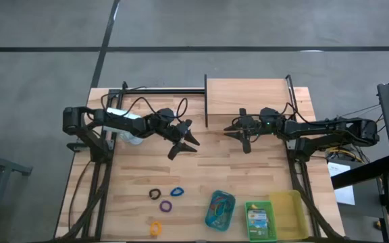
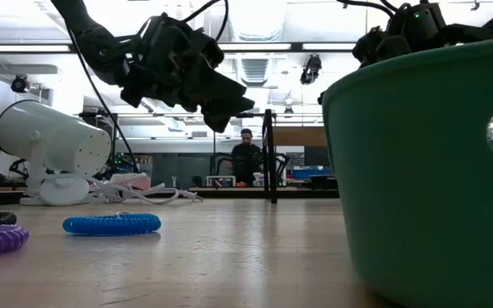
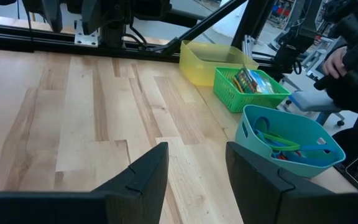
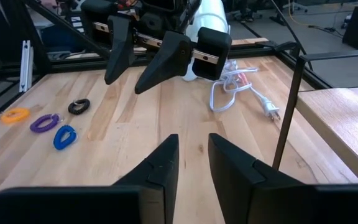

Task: Pick & Place Office Desk Supplies
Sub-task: Put the blue spring rubberband into the yellow bin

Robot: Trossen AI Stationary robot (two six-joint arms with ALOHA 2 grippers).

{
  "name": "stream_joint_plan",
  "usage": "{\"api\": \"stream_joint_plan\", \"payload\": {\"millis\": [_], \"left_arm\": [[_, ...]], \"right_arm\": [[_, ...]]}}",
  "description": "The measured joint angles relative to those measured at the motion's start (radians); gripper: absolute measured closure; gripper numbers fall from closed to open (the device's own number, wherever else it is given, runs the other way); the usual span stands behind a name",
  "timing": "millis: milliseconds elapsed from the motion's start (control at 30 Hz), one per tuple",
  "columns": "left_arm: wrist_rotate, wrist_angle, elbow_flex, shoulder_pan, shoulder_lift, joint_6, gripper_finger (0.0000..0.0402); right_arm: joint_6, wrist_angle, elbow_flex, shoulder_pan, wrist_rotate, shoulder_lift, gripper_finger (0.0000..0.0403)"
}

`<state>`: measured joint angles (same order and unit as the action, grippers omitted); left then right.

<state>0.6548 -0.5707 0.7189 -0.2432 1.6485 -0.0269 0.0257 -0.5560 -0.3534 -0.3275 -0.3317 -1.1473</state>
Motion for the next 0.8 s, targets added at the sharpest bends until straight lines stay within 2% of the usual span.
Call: {"api": "stream_joint_plan", "payload": {"millis": [333, 800], "left_arm": [[0.0, 0.0, 0.0, 0.0, 0.0, 0.0, 0.0236], [0.0, -0.024, 0.0, 0.0, 0.0, 0.035, 0.0236]], "right_arm": [[0.0, 0.0, 0.0, 0.0, 0.0, 0.0, 0.0333], [0.0, 0.0, 0.001, 0.0, 0.0, 0.0, 0.0335]]}}
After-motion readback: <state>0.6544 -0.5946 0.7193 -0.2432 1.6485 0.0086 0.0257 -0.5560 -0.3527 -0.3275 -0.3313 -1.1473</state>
